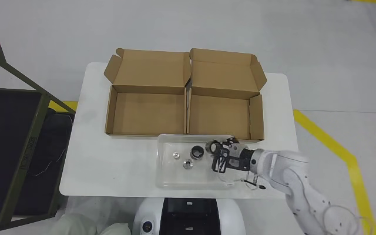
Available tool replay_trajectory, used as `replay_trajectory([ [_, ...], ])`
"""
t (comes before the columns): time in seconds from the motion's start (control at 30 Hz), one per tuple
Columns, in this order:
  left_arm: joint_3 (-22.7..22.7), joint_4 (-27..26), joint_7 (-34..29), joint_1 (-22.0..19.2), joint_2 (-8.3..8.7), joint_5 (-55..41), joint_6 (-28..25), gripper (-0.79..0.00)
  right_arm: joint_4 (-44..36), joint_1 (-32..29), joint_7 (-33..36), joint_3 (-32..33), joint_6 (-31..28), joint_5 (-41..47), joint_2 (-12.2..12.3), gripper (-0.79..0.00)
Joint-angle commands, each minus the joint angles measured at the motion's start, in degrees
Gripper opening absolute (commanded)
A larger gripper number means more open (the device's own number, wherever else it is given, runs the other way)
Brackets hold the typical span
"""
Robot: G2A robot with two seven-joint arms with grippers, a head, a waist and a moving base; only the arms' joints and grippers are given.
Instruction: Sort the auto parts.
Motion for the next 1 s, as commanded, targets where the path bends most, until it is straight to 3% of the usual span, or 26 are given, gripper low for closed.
replay_trajectory([
  [0.0,0.0,0.0,0.0,0.0,0.00,0.0,0.0,0.000,-1.2,0.2,-2.6,0.4,2.1,0.5,0.0,-0.785],
  [0.57,0.0,0.0,0.0,0.0,0.00,0.0,0.0,0.000,-5.7,0.8,-24.6,1.9,23.5,-3.8,-0.5,-0.785],
  [0.97,0.0,0.0,0.0,0.0,0.00,0.0,0.0,0.000,-7.5,1.7,-34.0,1.4,32.1,-5.2,-1.1,-0.785],
])
